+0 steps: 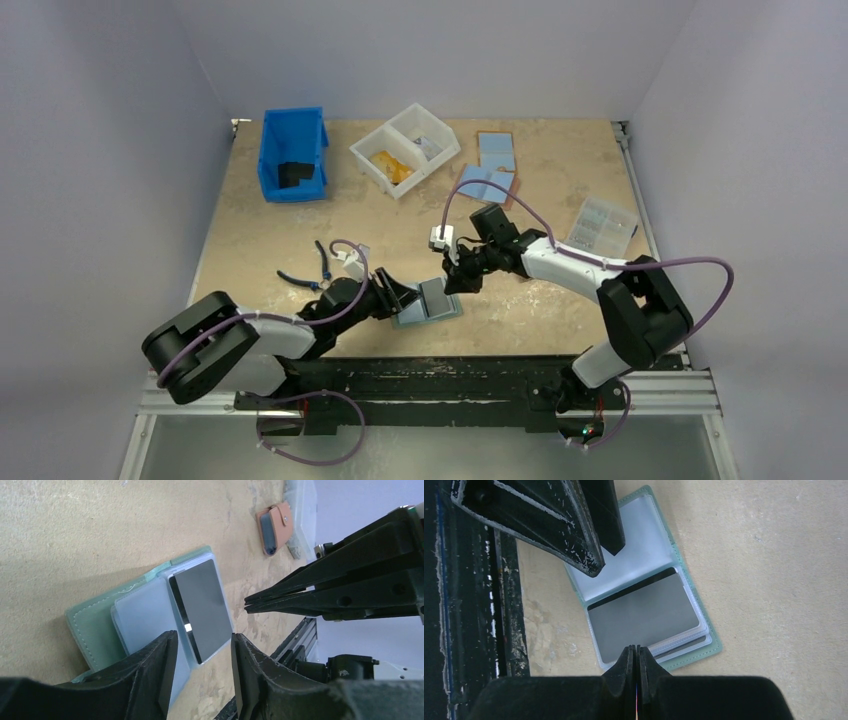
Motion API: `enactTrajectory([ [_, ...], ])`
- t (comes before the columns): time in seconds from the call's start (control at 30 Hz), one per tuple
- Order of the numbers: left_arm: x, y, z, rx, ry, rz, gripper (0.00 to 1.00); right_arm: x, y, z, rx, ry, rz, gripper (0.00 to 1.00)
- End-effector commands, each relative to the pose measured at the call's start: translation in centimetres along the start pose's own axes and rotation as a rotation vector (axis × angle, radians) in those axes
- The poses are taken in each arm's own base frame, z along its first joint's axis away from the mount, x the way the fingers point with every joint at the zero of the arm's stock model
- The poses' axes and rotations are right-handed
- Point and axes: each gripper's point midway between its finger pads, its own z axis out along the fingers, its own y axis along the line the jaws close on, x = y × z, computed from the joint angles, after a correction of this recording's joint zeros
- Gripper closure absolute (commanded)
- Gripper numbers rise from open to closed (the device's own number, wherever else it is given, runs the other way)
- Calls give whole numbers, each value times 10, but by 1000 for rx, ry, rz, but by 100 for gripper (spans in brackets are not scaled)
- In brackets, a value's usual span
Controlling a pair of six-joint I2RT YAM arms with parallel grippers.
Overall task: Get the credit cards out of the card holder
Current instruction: Remove the credit card from the card holder.
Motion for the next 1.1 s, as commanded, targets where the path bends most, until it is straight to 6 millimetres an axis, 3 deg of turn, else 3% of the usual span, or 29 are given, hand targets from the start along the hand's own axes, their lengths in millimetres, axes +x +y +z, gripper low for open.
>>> enactTrajectory([
  [0.0,-7,-20,11,72,-25,0,54,-12,-11,1,36,3,-32,100],
  [0.67,12,0,25,13,48,-28,51,2,-10,20,25,63,16,100],
  [0.87,18,20,30,-103,76,-58,53,7,-11,27,36,100,30,100],
  [1.07,18,20,28,-102,76,-65,59,13,-6,37,10,140,59,100],
])
